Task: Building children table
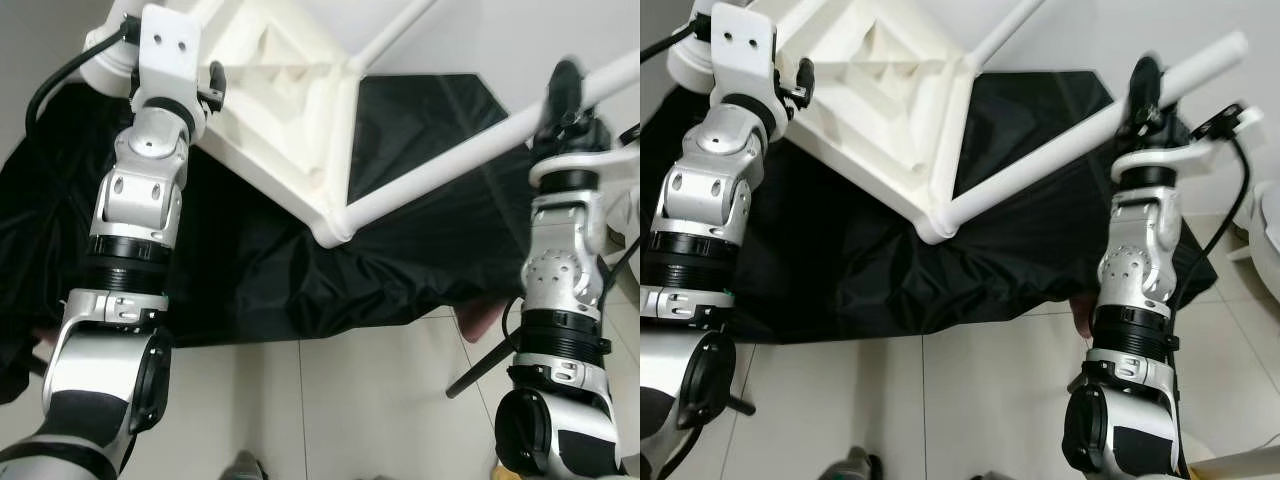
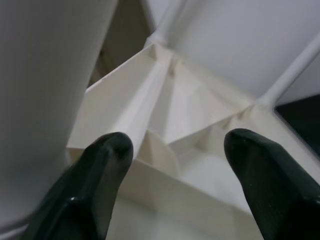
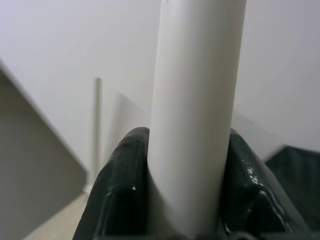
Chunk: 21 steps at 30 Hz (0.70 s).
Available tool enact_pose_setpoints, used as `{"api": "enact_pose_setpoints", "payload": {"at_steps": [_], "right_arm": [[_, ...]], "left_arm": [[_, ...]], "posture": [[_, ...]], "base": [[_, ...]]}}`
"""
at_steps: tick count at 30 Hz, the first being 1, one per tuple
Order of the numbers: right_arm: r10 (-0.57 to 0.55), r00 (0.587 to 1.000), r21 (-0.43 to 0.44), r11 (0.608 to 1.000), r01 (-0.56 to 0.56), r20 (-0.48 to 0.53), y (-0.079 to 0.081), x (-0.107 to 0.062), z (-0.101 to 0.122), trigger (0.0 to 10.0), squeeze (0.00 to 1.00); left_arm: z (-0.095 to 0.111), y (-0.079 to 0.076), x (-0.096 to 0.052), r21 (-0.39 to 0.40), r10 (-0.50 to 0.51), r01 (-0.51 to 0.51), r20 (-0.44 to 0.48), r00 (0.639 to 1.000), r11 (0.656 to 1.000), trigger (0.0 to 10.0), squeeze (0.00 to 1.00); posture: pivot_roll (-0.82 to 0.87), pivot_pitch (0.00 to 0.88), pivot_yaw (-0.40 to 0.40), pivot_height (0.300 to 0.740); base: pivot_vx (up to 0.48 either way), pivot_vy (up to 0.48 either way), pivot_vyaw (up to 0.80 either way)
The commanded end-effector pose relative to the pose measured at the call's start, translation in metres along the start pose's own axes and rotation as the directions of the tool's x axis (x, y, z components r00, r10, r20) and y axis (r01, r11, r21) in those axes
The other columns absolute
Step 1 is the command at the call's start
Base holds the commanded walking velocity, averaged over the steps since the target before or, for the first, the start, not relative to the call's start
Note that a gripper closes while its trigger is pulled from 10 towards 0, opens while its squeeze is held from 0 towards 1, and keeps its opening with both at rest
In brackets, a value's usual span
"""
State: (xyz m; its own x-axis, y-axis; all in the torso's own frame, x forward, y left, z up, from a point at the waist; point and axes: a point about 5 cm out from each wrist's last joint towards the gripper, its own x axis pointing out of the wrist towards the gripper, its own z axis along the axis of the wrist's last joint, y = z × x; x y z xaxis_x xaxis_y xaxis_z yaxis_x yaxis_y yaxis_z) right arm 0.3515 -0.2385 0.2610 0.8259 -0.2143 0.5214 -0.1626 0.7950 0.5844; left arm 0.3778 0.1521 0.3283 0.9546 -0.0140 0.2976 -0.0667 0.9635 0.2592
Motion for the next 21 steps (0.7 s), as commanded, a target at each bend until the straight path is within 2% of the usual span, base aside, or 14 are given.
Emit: {"api": "enact_pose_setpoints", "payload": {"at_steps": [1,2,3,4,5,6,9,11,14,17,18,19,21], "right_arm": [[-0.415,0.805,-0.182,0.91,0.373,-0.425,-0.083,-0.08,-0.087,0.0,0.0],[-0.387,0.792,-0.179,0.922,0.343,-0.472,-0.075,-0.079,-0.099,0.0,0.0],[-0.387,0.792,-0.179,0.922,0.343,-0.472,-0.075,-0.079,-0.099,0.0,0.0],[-0.362,0.786,-0.172,0.932,0.32,-0.501,-0.069,-0.078,-0.108,1.6,0.0],[-0.362,0.786,-0.172,0.932,0.32,-0.501,-0.069,-0.078,-0.108,1.6,0.0],[-0.332,0.781,-0.164,0.943,0.29,-0.529,-0.059,-0.075,-0.117,10.0,0.0],[-0.312,0.775,-0.164,0.95,0.267,-0.549,-0.052,-0.073,-0.122,10.0,0.0],[-0.291,0.76,-0.146,0.956,0.255,-0.581,-0.042,-0.07,-0.131,10.0,0.0],[-0.251,0.74,-0.137,0.967,0.213,-0.624,-0.034,-0.07,-0.139,10.0,0.0],[-0.231,0.727,-0.128,0.972,0.195,-0.647,-0.032,-0.071,-0.143,10.0,0.0],[-0.232,0.722,-0.12,0.972,0.203,-0.652,-0.033,-0.072,-0.144,10.0,0.0],[-0.222,0.725,-0.115,0.974,0.196,-0.652,-0.033,-0.071,-0.144,10.0,1.0],[-0.216,0.728,-0.112,0.976,0.189,-0.651,-0.034,-0.071,-0.144,10.0,1.0]], "left_arm": [[-0.019,0.007,-0.002,-0.003,0.126,-0.127,-0.105,0.986,0.992,10.0,0.0],[-0.015,-0.004,-0.002,-0.02,0.091,-0.093,-0.098,0.991,0.995,10.0,0.0],[-0.015,-0.004,-0.002,-0.02,0.091,-0.093,-0.098,0.991,0.995,10.0,0.0],[-0.012,-0.012,-0.003,-0.02,0.065,-0.067,-0.098,0.993,0.998,10.0,0.0],[-0.012,-0.012,-0.003,-0.02,0.065,-0.067,-0.098,0.993,0.998,10.0,0.0],[-0.01,-0.019,-0.004,-0.044,0.041,-0.045,-0.089,0.995,0.998,10.0,0.0],[-0.009,-0.023,-0.004,-0.042,0.03,-0.034,-0.087,0.996,0.999,10.0,0.0],[-0.019,-0.029,-0.005,-0.09,-0.004,-0.009,-0.147,0.989,0.996,10.0,0.0],[-0.025,-0.031,-0.008,-0.074,-0.025,0.012,-0.177,0.984,0.997,10.0,0.0],[-0.027,-0.029,-0.01,-0.06,-0.01,0.0,-0.178,0.984,0.998,10.0,0.0],[-0.029,-0.029,-0.011,-0.102,-0.03,0.011,-0.187,0.982,0.995,10.0,0.0],[-0.03,-0.029,-0.012,-0.116,-0.045,0.023,-0.191,0.981,0.993,10.0,0.0],[-0.03,-0.029,-0.013,-0.124,-0.056,0.032,-0.193,0.98,0.992,10.0,0.0]], "posture": [[-0.01,0.226,0.079,0.74],[-0.01,0.222,0.082,0.74],[-0.01,0.222,0.082,0.74],[0.0,0.218,0.082,0.74],[0.0,0.218,0.082,0.74],[0.0,0.216,0.081,0.74],[0.0,0.215,0.08,0.74],[0.0,0.211,0.077,0.74],[0.0,0.209,0.074,0.74],[0.0,0.209,0.073,0.74],[0.0,0.21,0.072,0.74],[0.0,0.21,0.072,0.74],[0.0,0.21,0.072,0.74]], "base": [[0.0,0.0,0.0],[0.0,0.0,0.0],[0.0,0.0,0.0],[0.0,0.0,0.0],[0.0,0.0,0.0],[0.0,0.0,0.0],[0.0,0.0,0.0],[0.0,0.0,0.0],[0.0,0.0,0.0],[0.0,0.0,0.0],[0.0,0.0,0.0],[0.0,0.0,0.0],[0.0,0.0,0.0]]}}
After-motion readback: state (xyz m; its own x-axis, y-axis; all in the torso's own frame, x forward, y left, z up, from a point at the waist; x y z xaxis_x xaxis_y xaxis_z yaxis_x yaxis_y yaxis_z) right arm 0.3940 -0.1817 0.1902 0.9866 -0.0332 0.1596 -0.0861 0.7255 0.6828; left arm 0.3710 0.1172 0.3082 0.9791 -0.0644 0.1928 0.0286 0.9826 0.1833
